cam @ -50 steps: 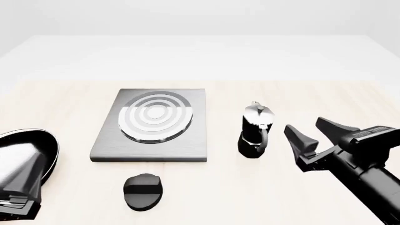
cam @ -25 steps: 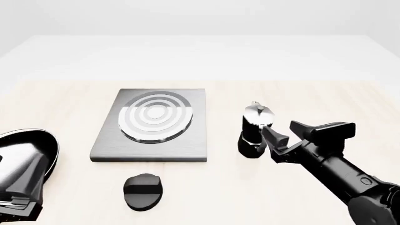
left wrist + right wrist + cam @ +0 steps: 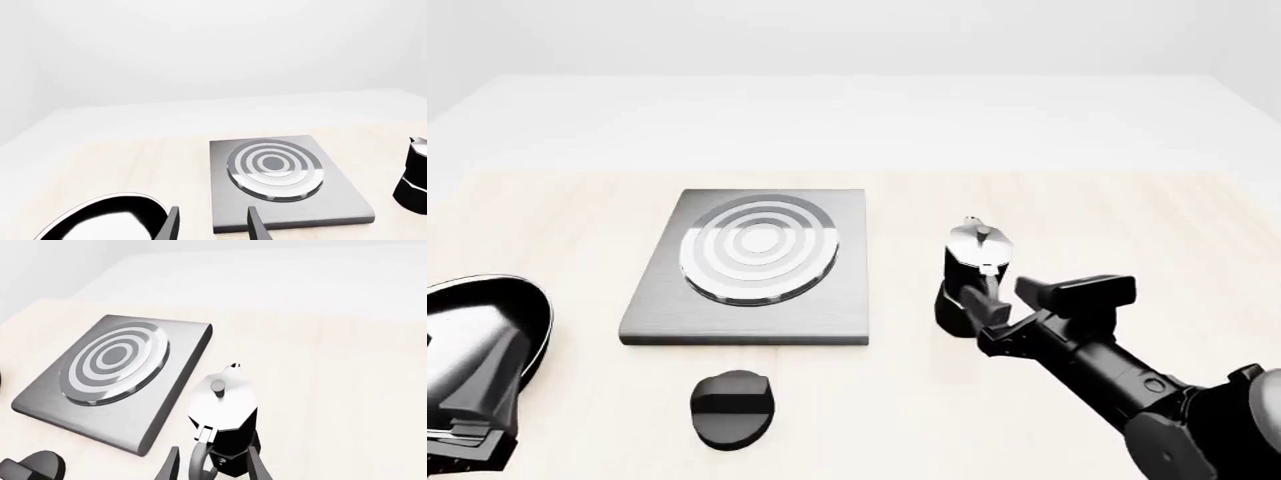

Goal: Turn on the stove and put the moka pot on it.

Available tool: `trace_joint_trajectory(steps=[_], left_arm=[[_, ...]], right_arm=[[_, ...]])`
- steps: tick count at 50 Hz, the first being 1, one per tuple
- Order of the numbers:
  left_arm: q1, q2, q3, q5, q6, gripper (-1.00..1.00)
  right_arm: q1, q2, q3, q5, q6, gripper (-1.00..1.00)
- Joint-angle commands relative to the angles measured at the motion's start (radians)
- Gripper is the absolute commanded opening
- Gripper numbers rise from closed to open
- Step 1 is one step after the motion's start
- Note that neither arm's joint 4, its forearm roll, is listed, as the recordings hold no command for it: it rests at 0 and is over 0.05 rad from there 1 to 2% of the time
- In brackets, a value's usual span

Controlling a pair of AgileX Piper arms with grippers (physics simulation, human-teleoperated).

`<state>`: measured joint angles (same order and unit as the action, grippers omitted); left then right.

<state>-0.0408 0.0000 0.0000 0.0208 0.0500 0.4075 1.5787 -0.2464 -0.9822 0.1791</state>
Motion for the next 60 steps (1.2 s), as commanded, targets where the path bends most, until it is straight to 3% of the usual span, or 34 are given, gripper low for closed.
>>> trace_joint_trajectory(steps=[1, 13, 14, 17, 23, 29, 30, 32, 42, 48, 60], left_arm=[[0.004, 0.0, 0.0, 0.005, -0.002, 1.0], [0.008, 0.0, 0.0, 0.012, -0.009, 1.0], [0.009, 0.0, 0.0, 0.015, -0.012, 1.0], [0.012, 0.0, 0.0, 0.015, -0.011, 1.0], [0.018, 0.0, 0.0, 0.019, -0.017, 1.0], [0.019, 0.0, 0.0, 0.019, -0.016, 1.0], [0.017, 0.0, 0.0, 0.02, -0.015, 1.0], [0.016, 0.0, 0.0, 0.019, -0.014, 1.0], [0.022, 0.0, 0.0, 0.02, -0.014, 1.0], [0.024, 0.0, 0.0, 0.024, -0.021, 1.0], [0.019, 0.0, 0.0, 0.039, -0.021, 1.0]], right_arm=[[0.019, 0.076, -0.014, -0.042, 0.019, 1.0], [0.036, 0.117, -0.028, -0.057, 0.022, 1.0], [0.032, 0.115, -0.027, -0.053, 0.018, -1.0], [0.038, 0.054, 0.011, -0.084, 0.019, -1.0], [0.043, -0.057, -0.014, 0.034, -0.14, -1.0], [0.054, -0.114, -0.041, 0.097, -0.208, -1.0], [0.056, -0.121, -0.05, 0.108, -0.239, -1.0], [0.07, -0.129, -0.07, 0.136, -0.243, -1.0], [0.121, -0.184, -0.22, 0.282, -0.368, -1.0], [0.164, -0.148, -0.325, 0.316, -0.393, -1.0], [0.202, -0.021, -0.527, 0.302, -0.338, -1.0]])
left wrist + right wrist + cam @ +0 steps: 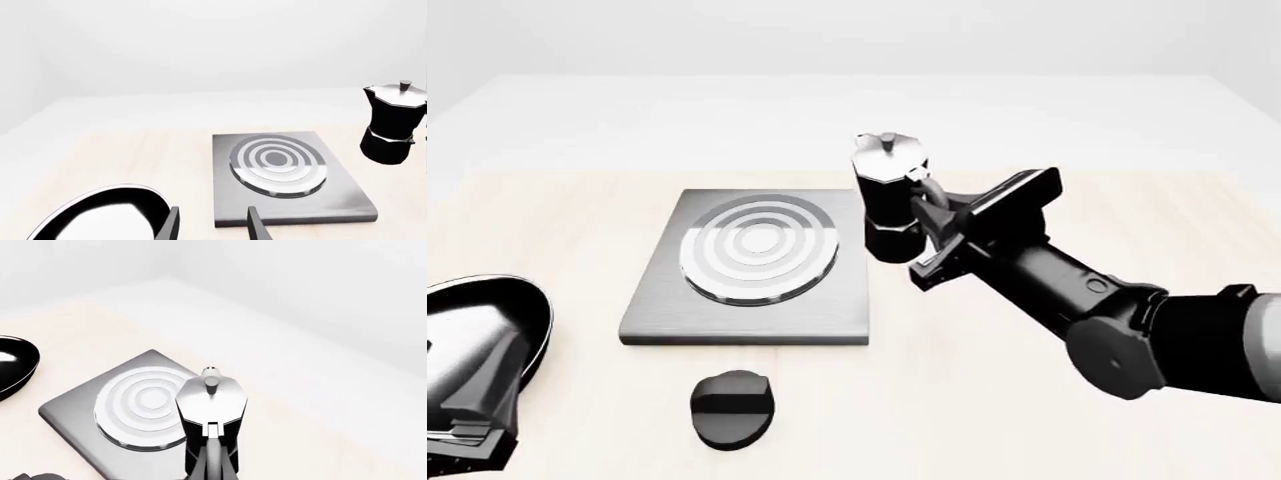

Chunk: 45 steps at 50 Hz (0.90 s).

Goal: Turn on the stove and put the moka pot on it.

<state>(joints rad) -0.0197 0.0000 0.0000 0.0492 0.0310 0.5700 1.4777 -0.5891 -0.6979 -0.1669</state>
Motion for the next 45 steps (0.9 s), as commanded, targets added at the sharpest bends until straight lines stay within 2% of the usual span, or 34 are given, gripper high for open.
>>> trace_joint_trajectory(steps=[1, 7, 13, 15, 22, 28, 34, 36, 39, 45], left_arm=[[-0.002, 0.0, 0.0, 0.012, -0.003, 1.0], [0.004, 0.0, 0.0, 0.011, -0.008, 1.0], [0.007, 0.0, 0.0, 0.016, -0.013, 1.0], [0.007, 0.0, 0.0, 0.016, -0.014, 1.0], [0.015, 0.0, 0.0, 0.018, -0.017, 1.0], [0.026, 0.0, 0.0, 0.023, -0.02, 1.0], [0.027, 0.0, 0.0, 0.027, -0.018, 1.0], [0.023, 0.0, 0.0, 0.027, -0.016, 1.0], [0.021, 0.0, 0.0, 0.024, -0.016, 1.0], [0.021, 0.0, 0.0, 0.023, -0.015, 1.0]], right_arm=[[0.041, 0.089, -0.195, 0.02, 0.008, -1.0], [0.061, 0.203, -0.323, 0.045, 0.048, -1.0], [0.076, 0.288, -0.431, 0.069, 0.063, -1.0], [0.079, 0.318, -0.482, 0.089, 0.1, -1.0], [0.098, 0.422, -0.638, 0.155, 0.122, -1.0], [0.116, 0.495, -0.734, 0.198, 0.138, -1.0], [0.124, 0.556, -0.812, 0.231, 0.128, -1.0], [0.123, 0.582, -0.853, 0.255, 0.157, -1.0], [0.128, 0.596, -0.872, 0.266, 0.142, -1.0], [0.125, 0.65, -0.937, 0.303, 0.168, -1.0]])
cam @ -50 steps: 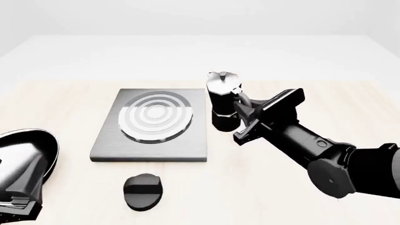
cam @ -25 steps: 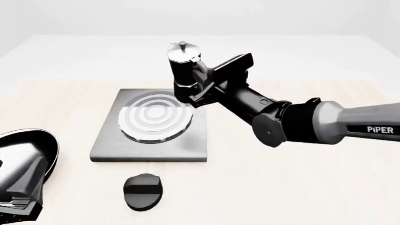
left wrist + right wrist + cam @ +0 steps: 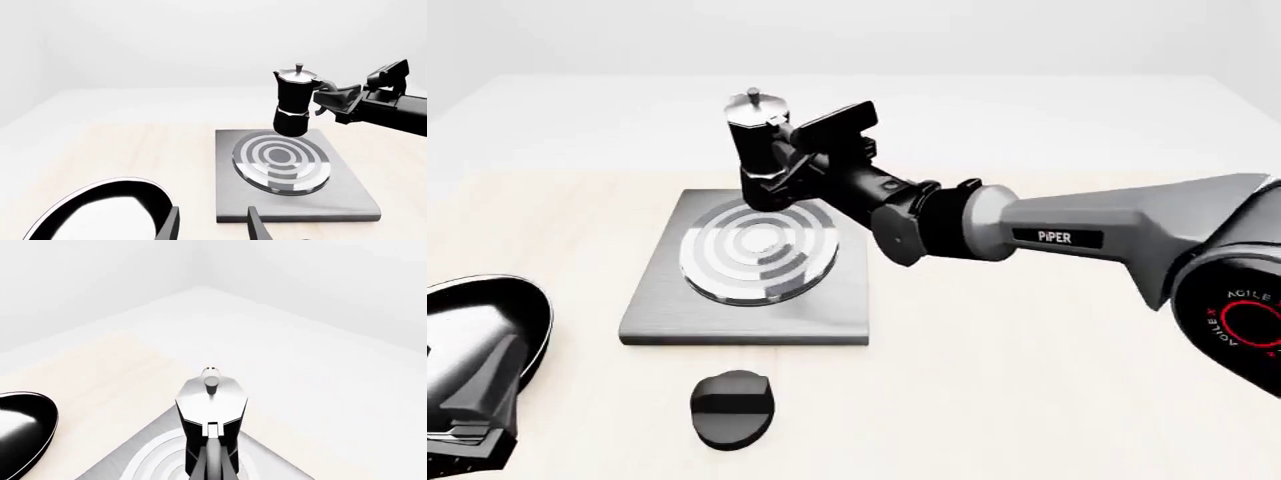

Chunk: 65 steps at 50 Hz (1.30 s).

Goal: Turn on the stove and put the moka pot on it.

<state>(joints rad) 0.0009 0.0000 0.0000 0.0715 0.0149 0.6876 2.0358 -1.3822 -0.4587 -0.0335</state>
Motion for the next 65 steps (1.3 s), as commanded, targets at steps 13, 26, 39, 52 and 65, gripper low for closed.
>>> trace_joint_trajectory(steps=[13, 26, 39, 52, 65], left_arm=[[0.017, 0.0, 0.0, 0.003, 0.002, 1.0], [0.021, 0.0, 0.0, 0.002, -0.002, 1.0], [0.025, 0.0, 0.0, 0.002, -0.012, 1.0], [0.031, 0.0, 0.0, 0.001, -0.016, 1.0], [0.026, 0.0, 0.0, 0.0, -0.021, 1.0]], right_arm=[[0.002, 0.173, -0.206, 0.089, 0.07, -1.0], [-0.004, 0.209, -0.217, 0.111, 0.093, -1.0], [0.011, 0.212, -0.209, 0.135, 0.08, -1.0], [0.019, 0.205, -0.182, 0.133, 0.069, -1.0], [0.038, 0.1, -0.048, 0.085, 0.053, 1.0]])
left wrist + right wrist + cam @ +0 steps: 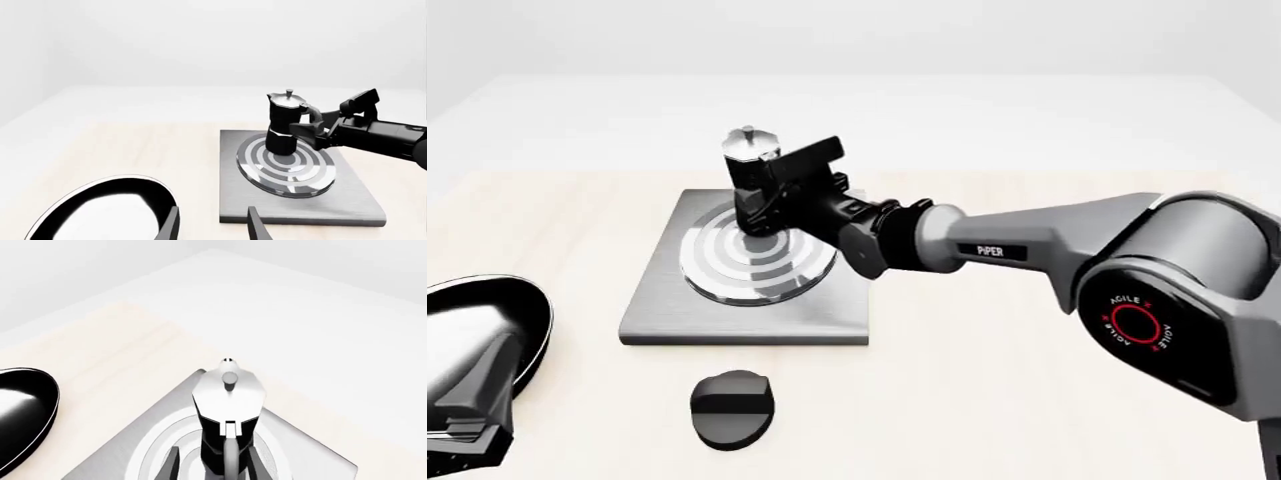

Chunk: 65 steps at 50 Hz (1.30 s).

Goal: Turn on the stove and put the moka pot on it.

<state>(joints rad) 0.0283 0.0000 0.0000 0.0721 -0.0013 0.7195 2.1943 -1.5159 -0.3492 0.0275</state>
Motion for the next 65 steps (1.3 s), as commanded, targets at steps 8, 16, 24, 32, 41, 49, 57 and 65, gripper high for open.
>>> trace_joint_trajectory(steps=[8, 16, 24, 32, 41, 49, 57, 65], left_arm=[[-0.007, 0.0, 0.0, 0.0, -0.006, 1.0], [-0.013, 0.0, 0.0, -0.001, -0.002, 1.0], [-0.019, 0.0, 0.0, -0.002, 0.001, 1.0], [-0.03, 0.0, 0.0, 0.004, 0.0, 1.0], [-0.043, 0.0, 0.0, -0.006, -0.002, 1.0], [-0.042, 0.0, 0.0, -0.011, 0.004, 1.0], [-0.03, 0.0, 0.0, -0.012, 0.004, 1.0], [-0.028, 0.0, 0.0, -0.018, 0.005, 1.0]], right_arm=[[0.001, -0.173, 0.208, -0.042, -0.056, 1.0], [0.001, -0.385, 0.413, -0.069, -0.111, 1.0], [0.015, -0.594, 0.587, -0.055, -0.122, 1.0], [-0.004, -0.818, 0.767, -0.033, -0.12, 1.0], [-0.006, -1.036, 0.957, -0.021, -0.112, 1.0], [-0.049, -1.316, 1.152, 0.0, -0.1, 1.0], [-0.146, -1.645, 1.33, 0.138, -0.054, 1.0], [-0.247, -2.158, 1.391, 0.528, -0.058, 1.0]])
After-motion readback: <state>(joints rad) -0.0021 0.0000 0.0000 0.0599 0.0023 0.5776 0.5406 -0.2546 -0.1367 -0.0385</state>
